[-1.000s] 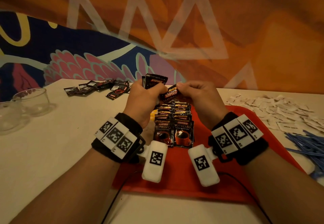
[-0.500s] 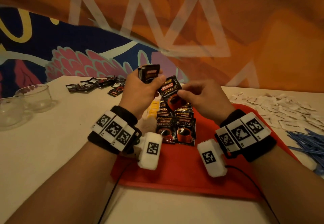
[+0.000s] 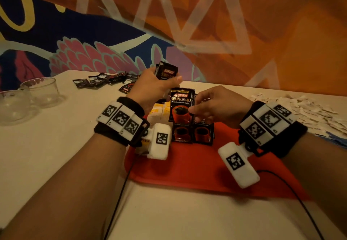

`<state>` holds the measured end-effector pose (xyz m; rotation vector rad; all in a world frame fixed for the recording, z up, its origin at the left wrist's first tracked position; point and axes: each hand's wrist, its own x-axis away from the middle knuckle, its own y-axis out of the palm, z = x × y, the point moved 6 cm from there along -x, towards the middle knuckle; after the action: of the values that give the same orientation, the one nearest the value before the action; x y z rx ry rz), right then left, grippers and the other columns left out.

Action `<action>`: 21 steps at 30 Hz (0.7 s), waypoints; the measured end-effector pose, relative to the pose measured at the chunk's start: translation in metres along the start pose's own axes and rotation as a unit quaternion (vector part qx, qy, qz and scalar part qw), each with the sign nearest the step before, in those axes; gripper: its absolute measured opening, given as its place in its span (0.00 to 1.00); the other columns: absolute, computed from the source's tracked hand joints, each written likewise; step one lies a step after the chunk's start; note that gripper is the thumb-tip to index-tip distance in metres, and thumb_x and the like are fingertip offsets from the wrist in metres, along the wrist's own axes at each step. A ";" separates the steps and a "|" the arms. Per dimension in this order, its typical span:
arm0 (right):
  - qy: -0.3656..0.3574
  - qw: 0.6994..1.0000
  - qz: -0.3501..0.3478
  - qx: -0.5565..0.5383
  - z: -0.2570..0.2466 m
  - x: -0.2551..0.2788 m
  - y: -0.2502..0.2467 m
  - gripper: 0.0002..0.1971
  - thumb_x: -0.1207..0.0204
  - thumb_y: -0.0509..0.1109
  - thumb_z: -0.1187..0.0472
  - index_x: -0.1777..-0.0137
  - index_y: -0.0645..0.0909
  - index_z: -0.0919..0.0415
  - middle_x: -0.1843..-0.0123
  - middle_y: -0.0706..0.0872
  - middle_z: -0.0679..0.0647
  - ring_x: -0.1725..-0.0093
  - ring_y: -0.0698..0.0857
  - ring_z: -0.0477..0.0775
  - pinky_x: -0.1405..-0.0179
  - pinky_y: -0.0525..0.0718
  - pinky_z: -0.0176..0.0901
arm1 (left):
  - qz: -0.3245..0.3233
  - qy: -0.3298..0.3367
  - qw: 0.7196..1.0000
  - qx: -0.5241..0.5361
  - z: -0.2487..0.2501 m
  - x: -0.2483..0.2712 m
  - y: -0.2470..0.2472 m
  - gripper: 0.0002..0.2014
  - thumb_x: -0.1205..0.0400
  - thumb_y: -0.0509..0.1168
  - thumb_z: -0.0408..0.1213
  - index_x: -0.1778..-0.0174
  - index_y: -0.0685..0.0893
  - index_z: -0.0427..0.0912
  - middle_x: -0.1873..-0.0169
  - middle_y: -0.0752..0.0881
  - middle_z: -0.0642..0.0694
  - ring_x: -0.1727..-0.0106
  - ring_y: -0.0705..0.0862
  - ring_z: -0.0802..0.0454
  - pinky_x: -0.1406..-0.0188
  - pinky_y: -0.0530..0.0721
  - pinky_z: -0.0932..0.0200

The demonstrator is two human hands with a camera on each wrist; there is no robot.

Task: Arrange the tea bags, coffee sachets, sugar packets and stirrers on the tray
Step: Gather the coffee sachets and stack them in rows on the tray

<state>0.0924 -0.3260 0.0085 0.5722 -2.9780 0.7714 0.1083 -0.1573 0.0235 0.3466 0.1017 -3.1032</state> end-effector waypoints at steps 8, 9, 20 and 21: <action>0.117 0.989 -0.041 0.086 0.035 0.009 0.018 0.08 0.22 0.74 0.67 0.62 0.81 0.61 0.71 0.88 0.53 0.59 0.86 0.54 0.62 0.82 0.44 | 0.028 -0.099 0.982 0.158 -0.015 -0.005 -0.008 0.11 0.15 0.69 0.39 0.41 0.83 0.37 0.65 0.85 0.45 0.70 0.84 0.53 0.72 0.80 0.59; 0.124 0.987 -0.040 0.093 0.036 0.009 0.019 0.08 0.21 0.74 0.66 0.62 0.81 0.61 0.71 0.89 0.54 0.58 0.86 0.56 0.61 0.82 0.45 | 0.024 -0.104 0.980 0.170 -0.015 -0.006 -0.009 0.10 0.15 0.68 0.38 0.41 0.82 0.38 0.65 0.85 0.46 0.70 0.83 0.53 0.71 0.80 0.59; 0.151 0.978 -0.035 0.138 0.033 0.007 0.031 0.08 0.19 0.72 0.62 0.59 0.84 0.63 0.57 0.93 0.62 0.58 0.90 0.54 0.66 0.84 0.39 | 0.012 -0.127 0.968 0.217 -0.018 -0.007 -0.012 0.06 0.15 0.66 0.36 0.44 0.82 0.40 0.66 0.85 0.47 0.70 0.83 0.55 0.72 0.80 0.61; 0.149 0.978 -0.035 0.144 0.033 0.006 0.032 0.08 0.19 0.72 0.62 0.59 0.84 0.63 0.57 0.93 0.62 0.59 0.90 0.53 0.66 0.84 0.39 | 0.011 -0.128 0.967 0.219 -0.018 -0.007 -0.012 0.06 0.15 0.66 0.36 0.44 0.82 0.40 0.66 0.85 0.47 0.70 0.83 0.54 0.72 0.80 0.61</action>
<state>0.0778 -0.3180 -0.0343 0.5110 -2.5795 1.1759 0.1188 -0.1440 0.0079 -0.0554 -0.5926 -3.0869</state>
